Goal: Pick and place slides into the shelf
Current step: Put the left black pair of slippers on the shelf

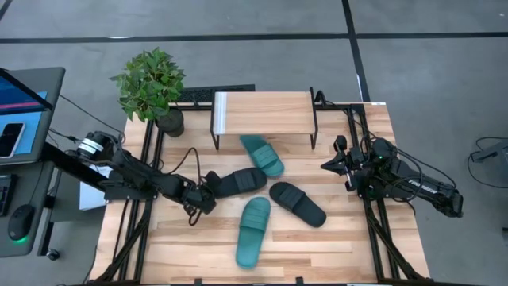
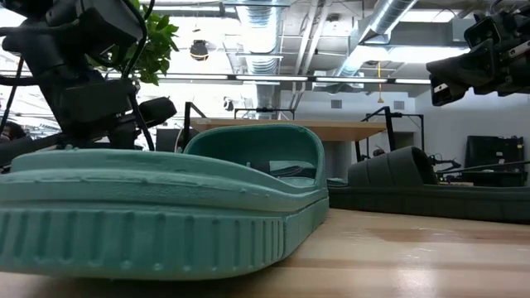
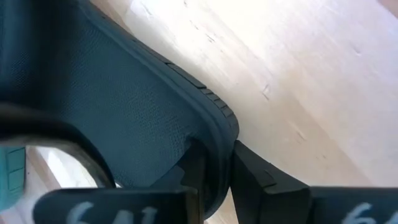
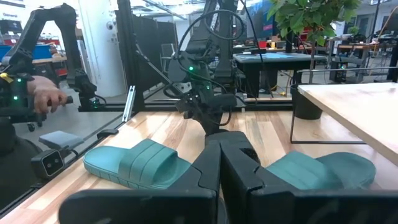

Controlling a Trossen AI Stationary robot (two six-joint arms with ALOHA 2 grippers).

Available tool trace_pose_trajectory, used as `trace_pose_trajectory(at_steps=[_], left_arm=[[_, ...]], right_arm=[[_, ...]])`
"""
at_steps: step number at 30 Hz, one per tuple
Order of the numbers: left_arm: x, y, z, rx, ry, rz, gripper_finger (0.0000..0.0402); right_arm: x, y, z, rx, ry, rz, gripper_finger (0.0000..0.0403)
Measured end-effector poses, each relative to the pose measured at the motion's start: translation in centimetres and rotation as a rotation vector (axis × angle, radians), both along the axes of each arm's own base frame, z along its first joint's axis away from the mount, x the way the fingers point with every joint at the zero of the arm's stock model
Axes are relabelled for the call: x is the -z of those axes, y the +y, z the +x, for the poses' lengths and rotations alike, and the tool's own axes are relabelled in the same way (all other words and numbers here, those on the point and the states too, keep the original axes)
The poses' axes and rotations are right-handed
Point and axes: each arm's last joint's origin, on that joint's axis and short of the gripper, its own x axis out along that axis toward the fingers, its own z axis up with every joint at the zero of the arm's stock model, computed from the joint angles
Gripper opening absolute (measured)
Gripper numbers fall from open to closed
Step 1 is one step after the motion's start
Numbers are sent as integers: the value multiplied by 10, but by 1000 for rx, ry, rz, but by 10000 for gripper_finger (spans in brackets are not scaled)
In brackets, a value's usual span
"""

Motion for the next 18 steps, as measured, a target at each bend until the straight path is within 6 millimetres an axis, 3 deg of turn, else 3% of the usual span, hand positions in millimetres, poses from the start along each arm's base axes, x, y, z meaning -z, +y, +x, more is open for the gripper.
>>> trace_pose_trajectory(at_steps=[10,18], left_arm=[[-17,-23,3,61,46,-62,27],[-40,-41,0,-2,95,-17,25]], right_arm=[[0,0,0,0,0,0,0],[0,0,0,0,0,0,0]])
